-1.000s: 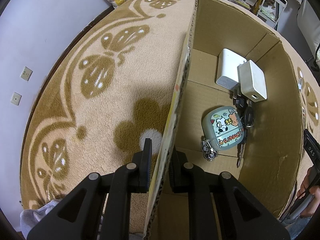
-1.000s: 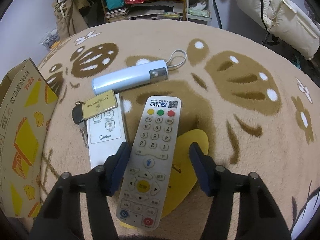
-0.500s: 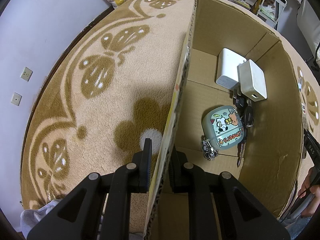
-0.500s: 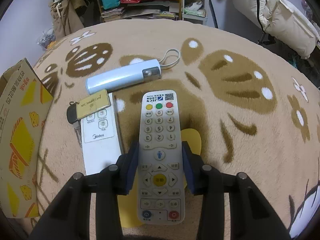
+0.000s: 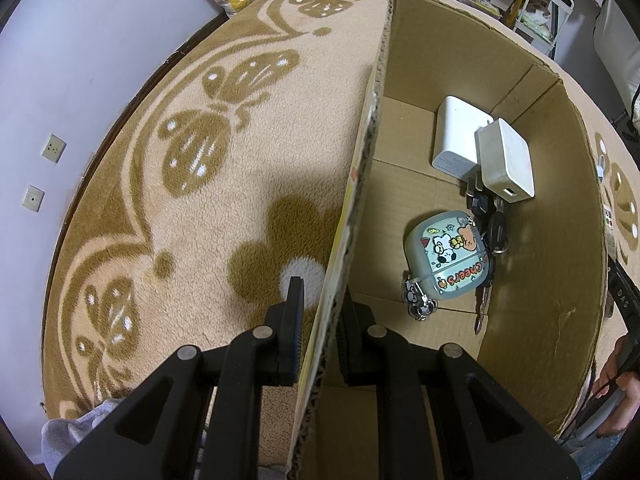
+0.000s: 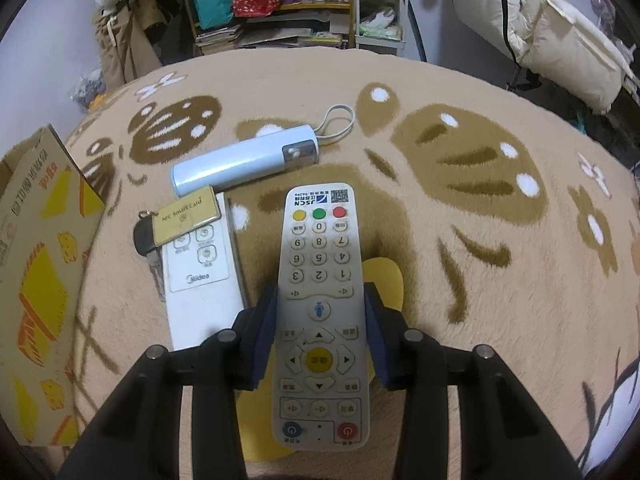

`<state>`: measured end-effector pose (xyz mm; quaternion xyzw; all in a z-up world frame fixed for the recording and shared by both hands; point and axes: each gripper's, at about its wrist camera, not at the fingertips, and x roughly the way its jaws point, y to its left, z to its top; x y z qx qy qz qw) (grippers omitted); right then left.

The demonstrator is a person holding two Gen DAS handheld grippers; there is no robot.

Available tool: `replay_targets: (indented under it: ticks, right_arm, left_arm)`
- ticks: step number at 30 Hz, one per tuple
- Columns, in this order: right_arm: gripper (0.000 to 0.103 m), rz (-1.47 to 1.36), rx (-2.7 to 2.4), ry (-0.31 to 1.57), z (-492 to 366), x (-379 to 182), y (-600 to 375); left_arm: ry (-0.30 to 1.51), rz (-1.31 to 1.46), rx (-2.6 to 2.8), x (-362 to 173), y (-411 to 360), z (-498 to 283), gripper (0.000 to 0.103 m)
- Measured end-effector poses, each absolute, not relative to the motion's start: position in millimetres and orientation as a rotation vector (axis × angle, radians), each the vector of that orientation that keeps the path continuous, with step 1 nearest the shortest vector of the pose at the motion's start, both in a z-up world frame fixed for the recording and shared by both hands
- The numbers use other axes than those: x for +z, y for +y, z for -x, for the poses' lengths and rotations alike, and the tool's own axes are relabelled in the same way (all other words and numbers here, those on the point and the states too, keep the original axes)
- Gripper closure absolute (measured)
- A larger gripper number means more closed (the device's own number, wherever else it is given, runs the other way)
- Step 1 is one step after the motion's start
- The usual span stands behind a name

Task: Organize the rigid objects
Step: 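Lift the white TV remote with the right gripper and carry it over the box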

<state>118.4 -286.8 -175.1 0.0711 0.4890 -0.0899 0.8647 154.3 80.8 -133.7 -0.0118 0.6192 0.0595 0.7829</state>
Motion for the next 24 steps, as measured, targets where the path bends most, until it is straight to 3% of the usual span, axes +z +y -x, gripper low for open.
replay_targets:
  ticks: [24]
  right_arm:
    - [0.059, -0.181, 0.128, 0.871, -132.4, -97.2, -199.2]
  left_arm:
    - [1.338, 0.016, 0.121, -133.9, 79.6, -154.4, 0.092]
